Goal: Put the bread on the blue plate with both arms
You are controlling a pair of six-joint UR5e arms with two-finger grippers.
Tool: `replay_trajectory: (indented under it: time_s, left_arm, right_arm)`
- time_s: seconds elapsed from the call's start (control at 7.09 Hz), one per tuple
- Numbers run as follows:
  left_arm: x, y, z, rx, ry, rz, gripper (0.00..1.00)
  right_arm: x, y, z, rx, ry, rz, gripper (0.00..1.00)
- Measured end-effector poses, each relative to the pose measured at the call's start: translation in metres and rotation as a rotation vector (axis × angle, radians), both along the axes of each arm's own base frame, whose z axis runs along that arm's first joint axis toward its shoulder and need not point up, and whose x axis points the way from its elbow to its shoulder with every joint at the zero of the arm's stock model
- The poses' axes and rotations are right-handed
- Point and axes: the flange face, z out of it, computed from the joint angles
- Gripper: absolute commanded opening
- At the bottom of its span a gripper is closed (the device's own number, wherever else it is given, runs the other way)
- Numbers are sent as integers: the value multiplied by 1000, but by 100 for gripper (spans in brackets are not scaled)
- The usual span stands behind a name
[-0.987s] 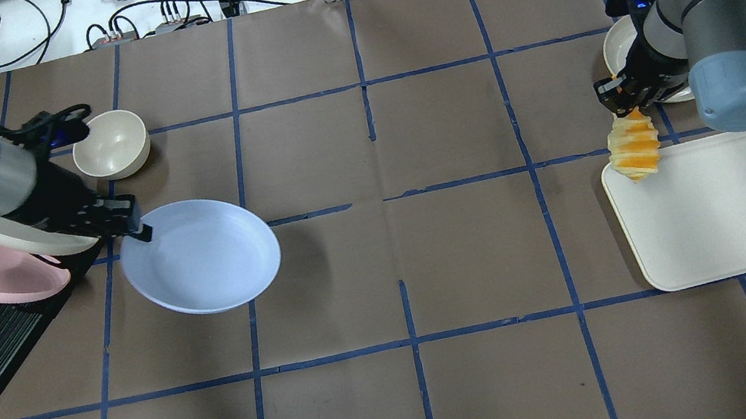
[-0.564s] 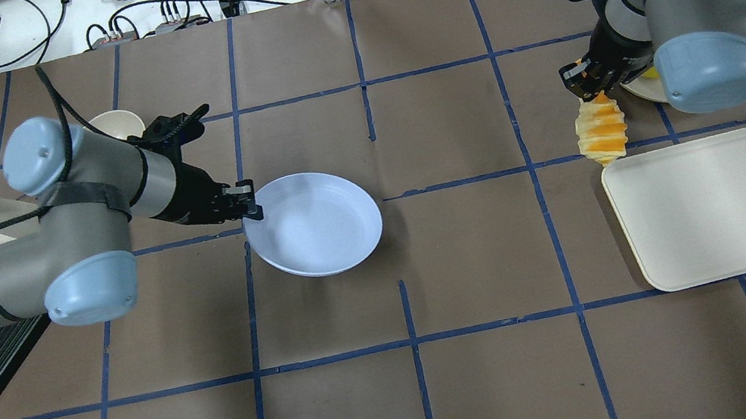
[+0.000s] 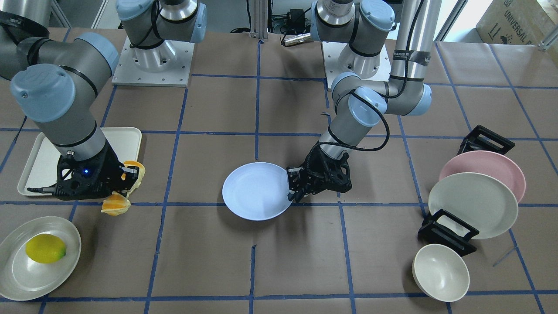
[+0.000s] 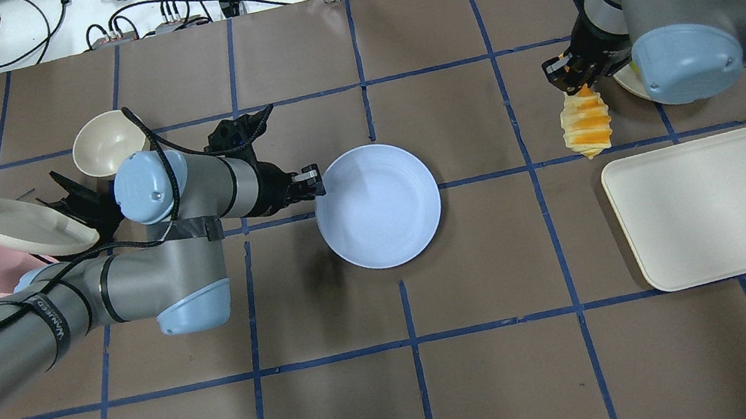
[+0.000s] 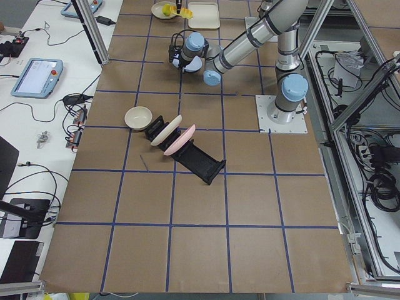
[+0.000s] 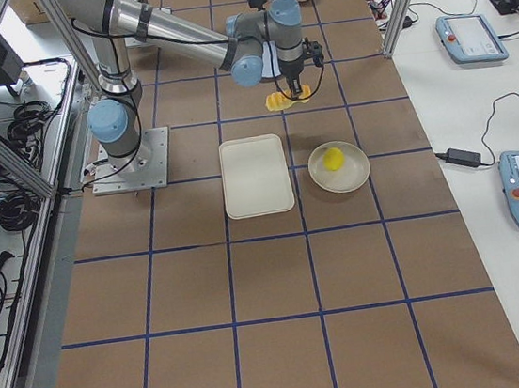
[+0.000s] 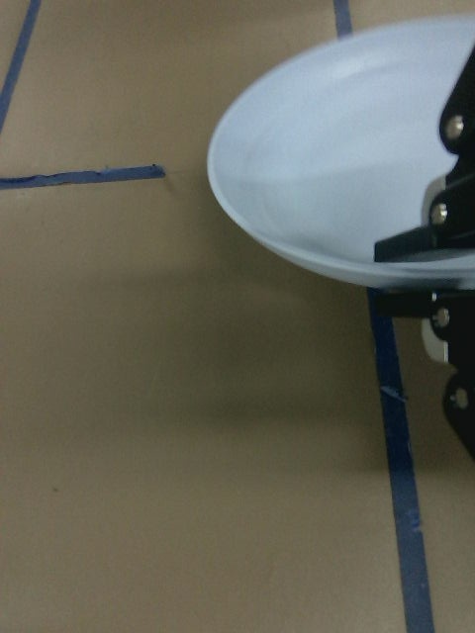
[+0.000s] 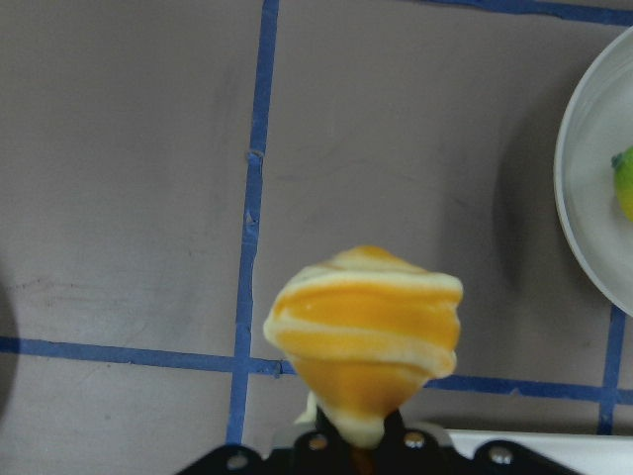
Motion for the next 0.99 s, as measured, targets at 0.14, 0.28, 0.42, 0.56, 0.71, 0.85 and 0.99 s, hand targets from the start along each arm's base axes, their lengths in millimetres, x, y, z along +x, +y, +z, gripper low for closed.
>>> replay_trajectory:
  time_s: [0.14,0.28,0.42,0.56,0.71,0.85,0.99]
  left_arm:
    - [0,-1,1,-9,4,8,100]
    - [7,-4,3,-18,-12,-14,100]
    - [23,-8,2,-21,-51,-66,100]
    - [50,-13,1,-38,-132,-158,100]
    - [87,-18,4,-35,-228,-253,100]
    - [127,-21,15,11,-308,-311,100]
    - [175,-23,38,88,-389,-358,100]
  right_arm:
    - [13,1,-1,1,-1,12,8]
    - [34,3,-2,2,-4,17,8]
    - [60,6,-7,7,-10,2,8]
    - [86,9,-13,11,-19,-27,8]
    - [113,14,-20,23,-27,-55,8]
    - [136,18,-29,28,-35,-81,8]
    - [158,22,-38,27,-43,-89,8]
